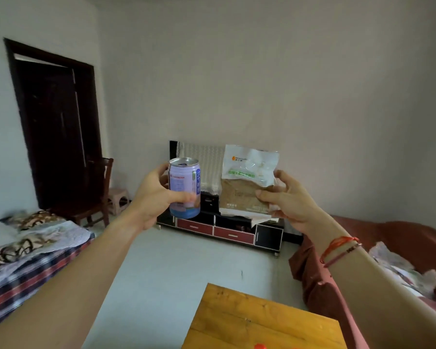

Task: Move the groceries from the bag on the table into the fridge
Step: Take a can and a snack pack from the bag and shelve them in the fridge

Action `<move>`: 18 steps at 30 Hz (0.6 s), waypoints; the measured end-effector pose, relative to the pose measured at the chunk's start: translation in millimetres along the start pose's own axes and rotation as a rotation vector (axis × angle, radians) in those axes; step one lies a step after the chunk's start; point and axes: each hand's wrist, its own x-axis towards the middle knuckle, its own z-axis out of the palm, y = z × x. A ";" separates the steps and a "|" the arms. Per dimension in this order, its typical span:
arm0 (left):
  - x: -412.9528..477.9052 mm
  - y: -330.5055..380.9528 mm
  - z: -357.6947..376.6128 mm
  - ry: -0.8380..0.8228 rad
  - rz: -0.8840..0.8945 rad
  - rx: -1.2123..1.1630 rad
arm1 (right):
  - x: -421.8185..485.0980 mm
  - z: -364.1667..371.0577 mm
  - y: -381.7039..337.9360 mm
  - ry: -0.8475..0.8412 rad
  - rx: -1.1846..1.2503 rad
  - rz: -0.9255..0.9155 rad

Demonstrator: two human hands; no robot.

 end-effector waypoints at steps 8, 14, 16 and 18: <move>-47.0 6.2 -120.7 0.215 -0.011 0.164 | 23.8 130.7 9.4 -0.189 0.066 0.012; -94.4 14.0 -197.9 0.379 -0.040 0.225 | 30.5 227.8 14.5 -0.349 0.139 0.031; -109.6 17.0 -218.7 0.424 -0.060 0.242 | 34.0 257.4 15.3 -0.401 0.144 0.034; -124.5 19.0 -237.6 0.483 -0.084 0.258 | 37.2 285.6 15.1 -0.466 0.155 0.037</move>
